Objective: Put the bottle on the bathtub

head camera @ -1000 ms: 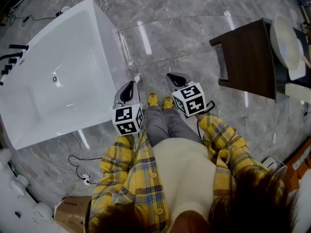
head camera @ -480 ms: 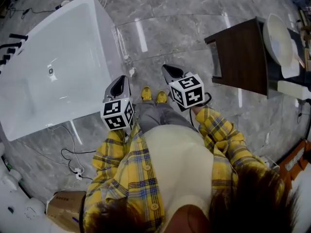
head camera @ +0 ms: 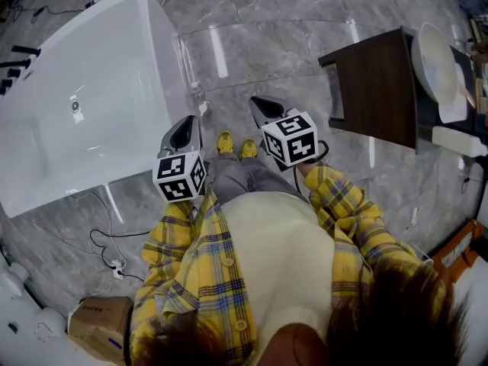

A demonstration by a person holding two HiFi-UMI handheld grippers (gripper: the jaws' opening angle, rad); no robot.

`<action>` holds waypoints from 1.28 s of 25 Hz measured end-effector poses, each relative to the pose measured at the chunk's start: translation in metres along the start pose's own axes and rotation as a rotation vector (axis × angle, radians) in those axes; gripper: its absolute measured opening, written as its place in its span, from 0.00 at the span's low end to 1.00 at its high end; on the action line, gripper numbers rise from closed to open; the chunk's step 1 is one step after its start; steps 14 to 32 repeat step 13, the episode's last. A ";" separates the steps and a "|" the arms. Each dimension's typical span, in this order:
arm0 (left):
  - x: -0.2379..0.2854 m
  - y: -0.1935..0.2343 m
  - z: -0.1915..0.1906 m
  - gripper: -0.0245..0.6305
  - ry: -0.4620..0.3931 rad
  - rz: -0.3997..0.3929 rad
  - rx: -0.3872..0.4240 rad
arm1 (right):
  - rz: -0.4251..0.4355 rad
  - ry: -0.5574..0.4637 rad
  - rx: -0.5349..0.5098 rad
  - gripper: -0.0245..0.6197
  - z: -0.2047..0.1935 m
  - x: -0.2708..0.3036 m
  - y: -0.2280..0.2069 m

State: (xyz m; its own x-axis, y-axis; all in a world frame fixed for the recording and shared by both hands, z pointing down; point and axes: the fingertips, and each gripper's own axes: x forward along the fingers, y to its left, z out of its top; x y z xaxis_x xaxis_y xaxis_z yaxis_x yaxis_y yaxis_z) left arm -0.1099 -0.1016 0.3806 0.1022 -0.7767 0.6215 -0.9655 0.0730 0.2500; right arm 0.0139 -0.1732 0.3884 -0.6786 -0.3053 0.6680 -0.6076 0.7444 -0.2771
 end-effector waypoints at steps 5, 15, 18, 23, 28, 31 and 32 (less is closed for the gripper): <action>0.000 -0.014 -0.006 0.07 0.010 -0.042 0.117 | -0.008 -0.001 0.008 0.06 -0.001 -0.002 -0.001; 0.005 -0.006 -0.005 0.07 0.003 -0.053 0.013 | -0.022 0.001 0.019 0.06 0.001 0.001 -0.005; 0.005 -0.006 -0.005 0.07 0.003 -0.053 0.013 | -0.022 0.001 0.019 0.06 0.001 0.001 -0.005; 0.005 -0.006 -0.005 0.07 0.003 -0.053 0.013 | -0.022 0.001 0.019 0.06 0.001 0.001 -0.005; 0.005 -0.006 -0.005 0.07 0.003 -0.053 0.013 | -0.022 0.001 0.019 0.06 0.001 0.001 -0.005; 0.005 -0.006 -0.005 0.07 0.003 -0.053 0.013 | -0.022 0.001 0.019 0.06 0.001 0.001 -0.005; 0.005 -0.006 -0.005 0.07 0.003 -0.053 0.013 | -0.022 0.001 0.019 0.06 0.001 0.001 -0.005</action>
